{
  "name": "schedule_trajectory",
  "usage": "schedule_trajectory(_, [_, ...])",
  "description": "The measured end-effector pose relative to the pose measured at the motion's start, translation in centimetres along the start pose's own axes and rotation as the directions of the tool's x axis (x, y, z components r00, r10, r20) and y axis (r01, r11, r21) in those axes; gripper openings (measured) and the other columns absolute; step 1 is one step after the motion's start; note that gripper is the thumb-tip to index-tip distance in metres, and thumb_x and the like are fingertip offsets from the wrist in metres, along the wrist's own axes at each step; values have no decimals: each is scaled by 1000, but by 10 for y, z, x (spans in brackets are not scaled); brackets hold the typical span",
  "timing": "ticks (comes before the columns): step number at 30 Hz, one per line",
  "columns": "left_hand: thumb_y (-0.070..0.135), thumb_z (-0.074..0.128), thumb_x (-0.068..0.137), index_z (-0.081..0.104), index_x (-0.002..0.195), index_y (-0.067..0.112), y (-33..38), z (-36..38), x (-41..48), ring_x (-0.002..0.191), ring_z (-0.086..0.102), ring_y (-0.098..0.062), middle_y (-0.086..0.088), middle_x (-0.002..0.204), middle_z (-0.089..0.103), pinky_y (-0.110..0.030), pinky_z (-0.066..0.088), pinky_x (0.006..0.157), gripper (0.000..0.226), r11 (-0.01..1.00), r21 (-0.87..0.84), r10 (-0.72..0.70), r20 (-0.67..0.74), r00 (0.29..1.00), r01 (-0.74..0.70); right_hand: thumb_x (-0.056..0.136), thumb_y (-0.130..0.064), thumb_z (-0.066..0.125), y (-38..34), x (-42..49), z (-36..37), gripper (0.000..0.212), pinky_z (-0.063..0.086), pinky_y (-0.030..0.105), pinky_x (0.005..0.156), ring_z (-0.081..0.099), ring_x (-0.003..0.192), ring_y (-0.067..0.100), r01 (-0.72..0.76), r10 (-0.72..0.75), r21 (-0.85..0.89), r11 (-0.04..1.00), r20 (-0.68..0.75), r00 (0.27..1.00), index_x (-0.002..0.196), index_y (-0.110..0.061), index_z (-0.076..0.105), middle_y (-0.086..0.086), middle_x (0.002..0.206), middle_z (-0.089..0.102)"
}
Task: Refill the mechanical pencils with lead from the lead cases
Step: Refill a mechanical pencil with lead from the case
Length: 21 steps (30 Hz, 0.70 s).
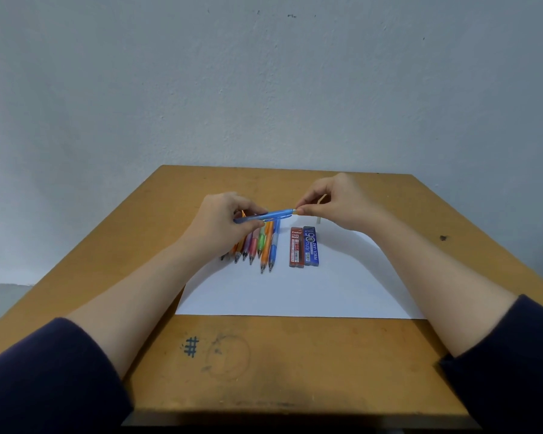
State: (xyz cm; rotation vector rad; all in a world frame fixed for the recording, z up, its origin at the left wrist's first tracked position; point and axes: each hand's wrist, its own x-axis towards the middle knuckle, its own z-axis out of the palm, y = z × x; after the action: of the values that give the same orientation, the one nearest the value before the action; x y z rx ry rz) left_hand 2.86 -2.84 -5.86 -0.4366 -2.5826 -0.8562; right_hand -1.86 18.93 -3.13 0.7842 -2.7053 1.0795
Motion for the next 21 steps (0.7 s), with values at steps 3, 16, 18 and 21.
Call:
schedule_trajectory(3, [20, 70, 84, 71, 109, 25, 0, 0, 0, 81, 51, -4, 13, 89, 58, -14, 37, 64, 25, 1000, -2, -2, 0, 1000, 2, 80, -15, 74, 0, -1, 0, 12, 49, 25, 66, 57, 72, 9, 15, -15, -50, 999, 8, 1000, 76, -26, 69, -4, 81, 67])
schedule_trajectory(16, [24, 69, 86, 70, 110, 24, -6, -3, 2, 83, 50, -5, 11, 92, 58, -13, 34, 61, 24, 998, 23, -51, -4, 999, 51, 81, -11, 73, 37, 0, -24, 14, 40, 25, 65, 50, 69, 13, -182, 178, -104, 978, -47, 983, 73, -23, 70, 13, 81, 67])
schedule_trajectory(18, [25, 69, 86, 70, 111, 25, -5, -3, 2, 81, 50, -5, 10, 91, 58, -14, 34, 61, 25, 999, 23, -49, 2, 999, 49, 81, -12, 73, 40, -2, -27, 13, 41, 28, 68, 52, 73, 14, -206, 204, -147, 968, -27, 979, 73, -23, 71, 12, 83, 69])
schedule_trajectory(21, [24, 68, 86, 70, 111, 24, -4, -3, 2, 80, 49, -3, 11, 91, 58, -13, 34, 61, 26, 999, 21, -46, 0, 999, 46, 81, -13, 73, 41, -5, -29, 10, 43, 23, 66, 56, 75, 11, -231, 242, -221, 948, 24, 970, 75, -21, 72, -1, 78, 68])
